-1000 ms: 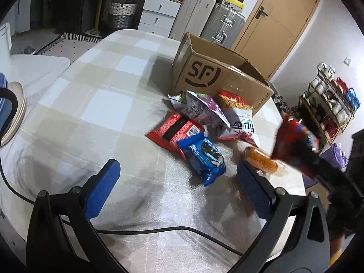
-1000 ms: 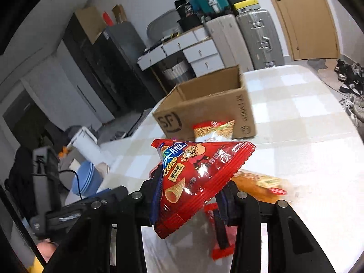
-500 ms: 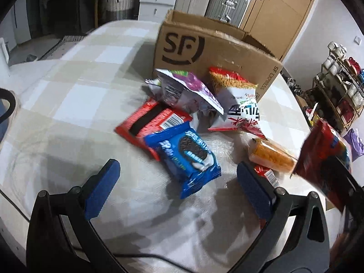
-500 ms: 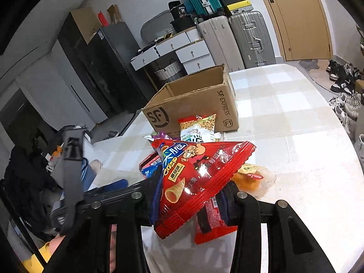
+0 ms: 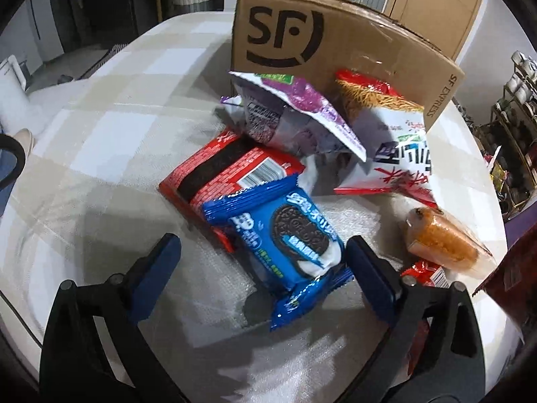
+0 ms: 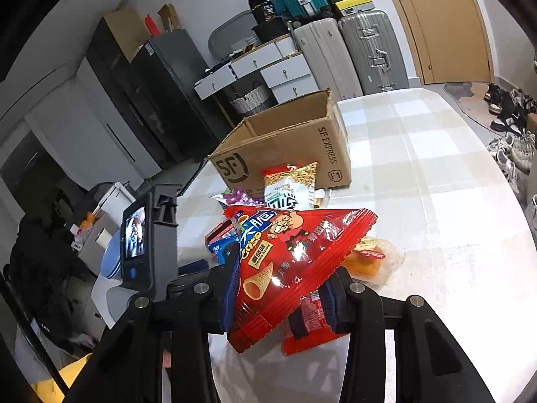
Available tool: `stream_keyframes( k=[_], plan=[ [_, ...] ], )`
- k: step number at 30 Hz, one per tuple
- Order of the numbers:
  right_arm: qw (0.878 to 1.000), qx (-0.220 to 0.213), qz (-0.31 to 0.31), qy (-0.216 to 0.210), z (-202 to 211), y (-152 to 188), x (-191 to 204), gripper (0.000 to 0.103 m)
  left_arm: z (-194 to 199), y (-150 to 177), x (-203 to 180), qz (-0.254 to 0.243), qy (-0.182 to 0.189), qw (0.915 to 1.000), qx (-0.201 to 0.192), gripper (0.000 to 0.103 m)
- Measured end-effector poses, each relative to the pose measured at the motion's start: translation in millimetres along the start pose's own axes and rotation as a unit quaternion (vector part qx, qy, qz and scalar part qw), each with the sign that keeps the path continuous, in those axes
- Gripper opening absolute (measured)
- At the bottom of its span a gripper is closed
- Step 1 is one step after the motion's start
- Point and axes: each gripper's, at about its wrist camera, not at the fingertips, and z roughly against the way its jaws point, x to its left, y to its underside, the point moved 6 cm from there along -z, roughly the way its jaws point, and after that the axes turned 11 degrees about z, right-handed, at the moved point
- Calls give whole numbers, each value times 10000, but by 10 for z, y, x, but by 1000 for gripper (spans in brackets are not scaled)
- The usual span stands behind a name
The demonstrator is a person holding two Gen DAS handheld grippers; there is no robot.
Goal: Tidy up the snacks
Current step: 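Grasp the blue Oreo pack with the left tool while the right tool holds the red chip bag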
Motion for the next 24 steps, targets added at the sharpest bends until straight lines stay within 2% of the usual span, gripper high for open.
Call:
stream_keyframes(
  k=[1, 3, 8, 12, 17, 24],
  plan=[
    [10000, 4, 33, 1, 0, 3, 11, 41, 7, 2, -12, -55, 40, 10000, -36, 87],
    [10000, 3, 59, -9, 0, 4, 29, 40, 33, 11, -63, -260, 100, 9996, -106, 64],
    [10000, -9, 16, -44, 14, 1, 32, 40, 122, 99, -107, -431, 370, 9984, -46, 40],
    [10000, 14, -10, -34, 1, -1, 24, 41, 168, 143, -38, -504, 612, 9969, 10, 32],
    [9999, 111, 36, 4, -63, 28, 35, 41, 209, 147, 57, -511, 975, 9939, 73, 28],
    [9998, 203, 39, 21, -148, 56, 40, 41, 409, 208, 107, -717, 1286, 9891, -35, 27]
  ],
)
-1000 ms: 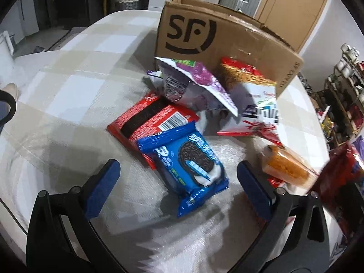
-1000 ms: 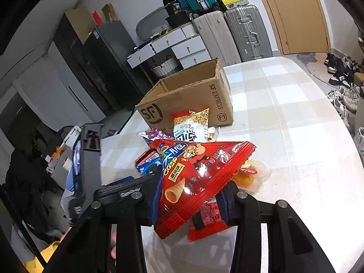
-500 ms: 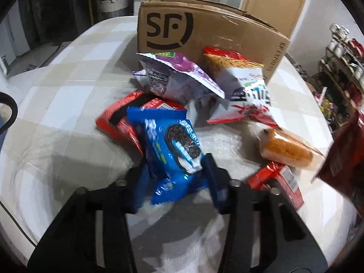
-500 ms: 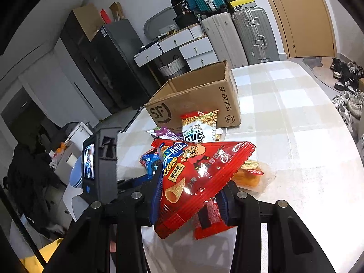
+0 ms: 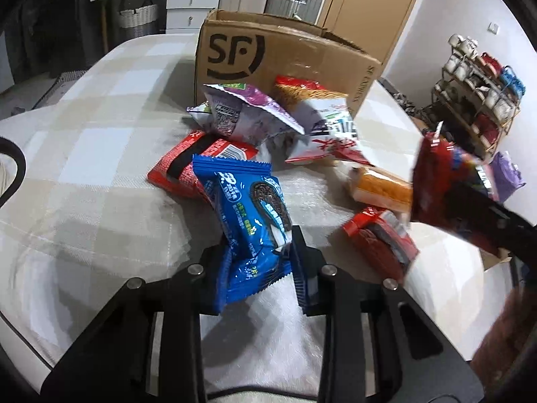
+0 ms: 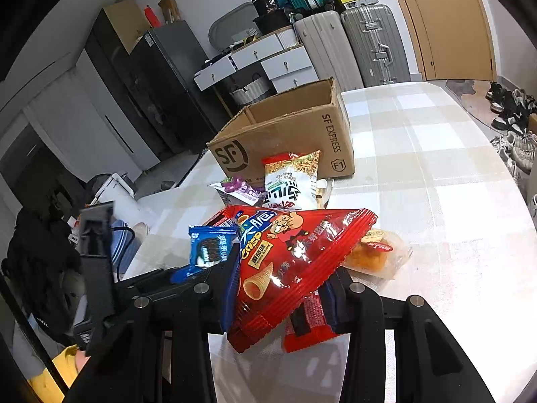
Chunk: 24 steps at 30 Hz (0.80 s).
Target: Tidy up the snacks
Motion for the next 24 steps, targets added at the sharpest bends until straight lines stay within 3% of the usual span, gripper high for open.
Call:
stream_keyframes(
  k=[12, 24],
  plan=[
    [9999, 62, 45, -72, -117, 13, 75, 41, 554, 59, -135, -193, 127, 9986, -469, 27],
    [9997, -34, 186, -119, -205, 9, 234, 41, 909, 55, -25, -78, 262, 9975, -647, 27]
  ],
)
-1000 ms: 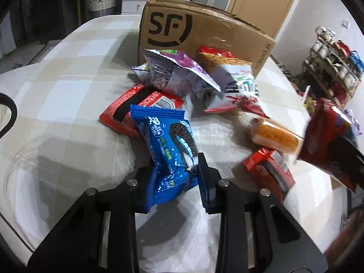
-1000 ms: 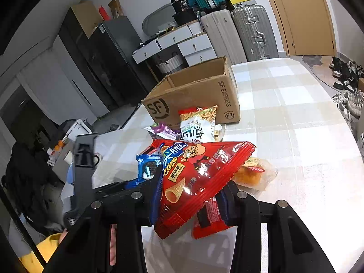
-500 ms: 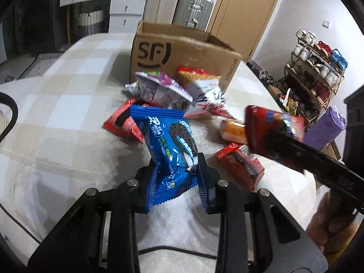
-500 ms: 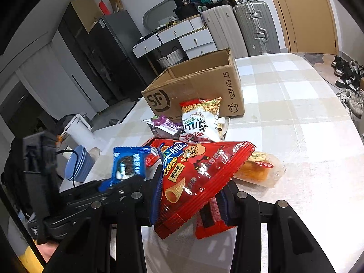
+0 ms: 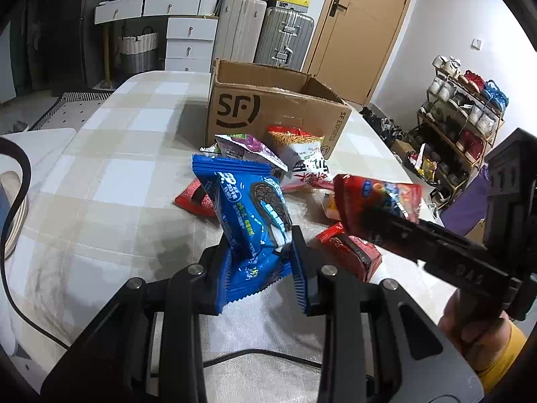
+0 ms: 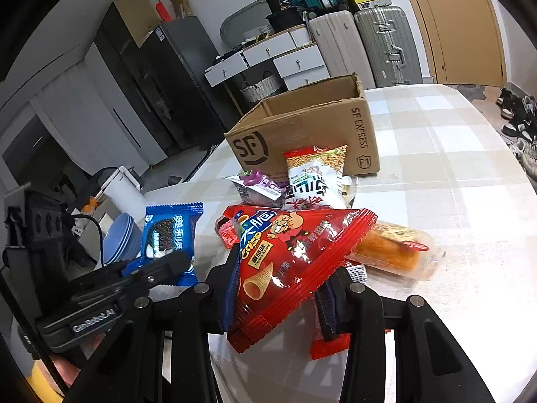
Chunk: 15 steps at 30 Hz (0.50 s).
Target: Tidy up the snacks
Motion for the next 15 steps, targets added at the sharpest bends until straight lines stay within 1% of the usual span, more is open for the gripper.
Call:
stream_keyframes(
  k=[5, 9, 10, 12, 13, 15],
  plan=[
    [10000, -37, -34, 10, -19, -3, 41, 41, 138, -5, 12, 48, 150, 9999, -1, 27],
    [9994, -294, -147, -93, 55, -116, 70, 41, 295, -35, 31, 87, 268, 9996, -67, 27],
    [9990, -378, -200, -130, 82, -147, 76, 41, 348, -49, 15, 43, 271, 9995, -126, 27],
    [9984, -474, -236, -181, 120, -212, 103, 41, 475, -100, 5, -138, 87, 9993, -349, 27],
    [9981, -523, -238, -199, 153, -241, 115, 41, 544, -139, 3, -161, 56, 9988, -464, 27],
    [9970, -688, -251, -262, 232, -338, 136, 41, 625, -206, 0, -96, 137, 9987, -479, 27]
  ],
)
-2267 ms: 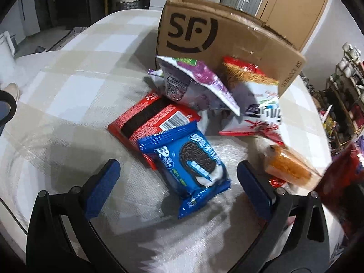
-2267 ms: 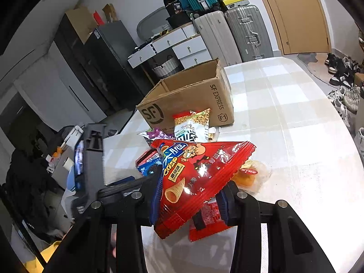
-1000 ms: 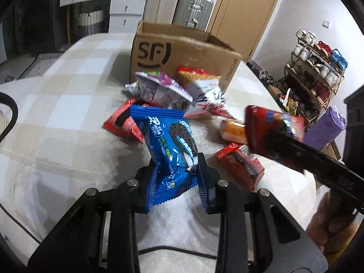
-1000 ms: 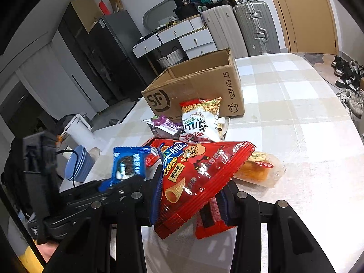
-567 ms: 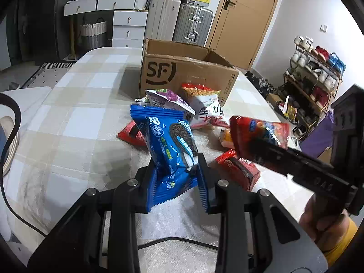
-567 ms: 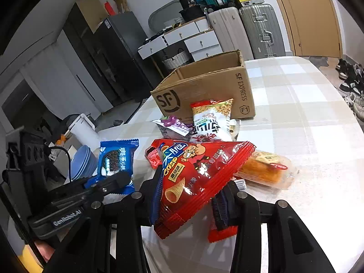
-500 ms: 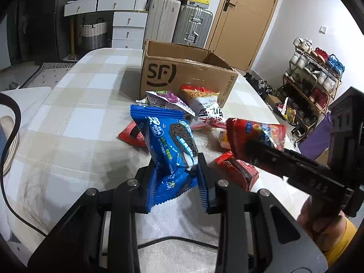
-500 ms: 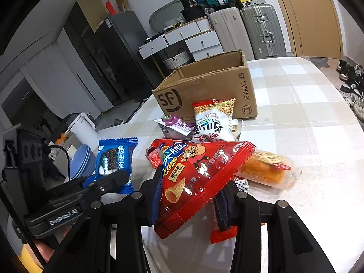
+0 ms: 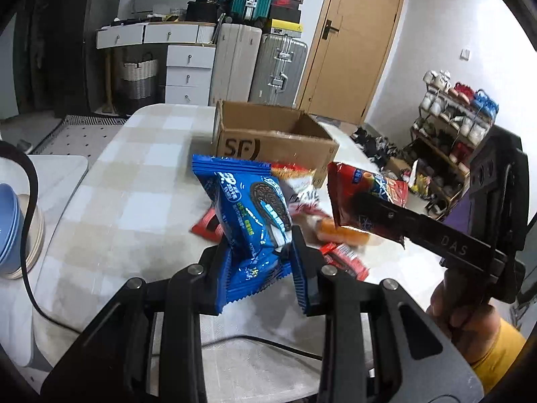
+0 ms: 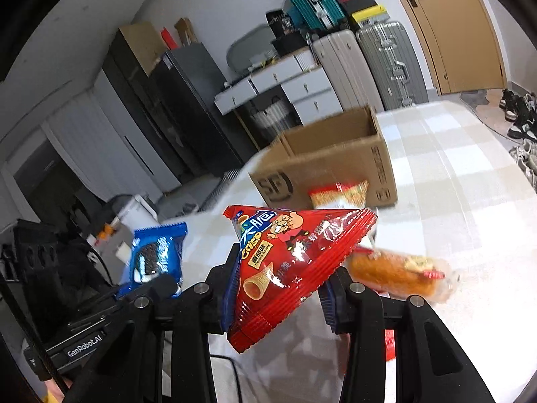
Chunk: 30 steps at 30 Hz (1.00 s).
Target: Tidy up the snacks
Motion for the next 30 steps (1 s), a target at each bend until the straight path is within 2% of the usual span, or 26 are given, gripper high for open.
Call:
stream_keyframes(
  k=[3, 6, 8, 14, 22, 30],
  plan=[
    [9999, -112, 4, -104, 50, -143, 22, 41, 91, -114, -14, 39, 57, 10000, -69, 27],
    [9997, -115, -83, -195, 48, -263, 3, 41, 191, -256, -43, -40, -37, 9993, -358, 27],
    [9995, -155, -121, -235, 46, -348, -19, 41, 204, -368, -63, -9, 43, 9995, -317, 27],
    [9991, -278, -78, -303, -8, -759, -28, 41, 155, -726, -107, -207, -38, 9990, -406, 27],
    [9986, -281, -196, -402, -296, -1312, -156, 41, -261, -1272, -162, -234, -19, 9995, -229, 27],
    [9984, 57, -518, -214, -846, -1543, -565, 41, -983, -1787, -298, -151, 146, 9997, 127, 27]
  ],
)
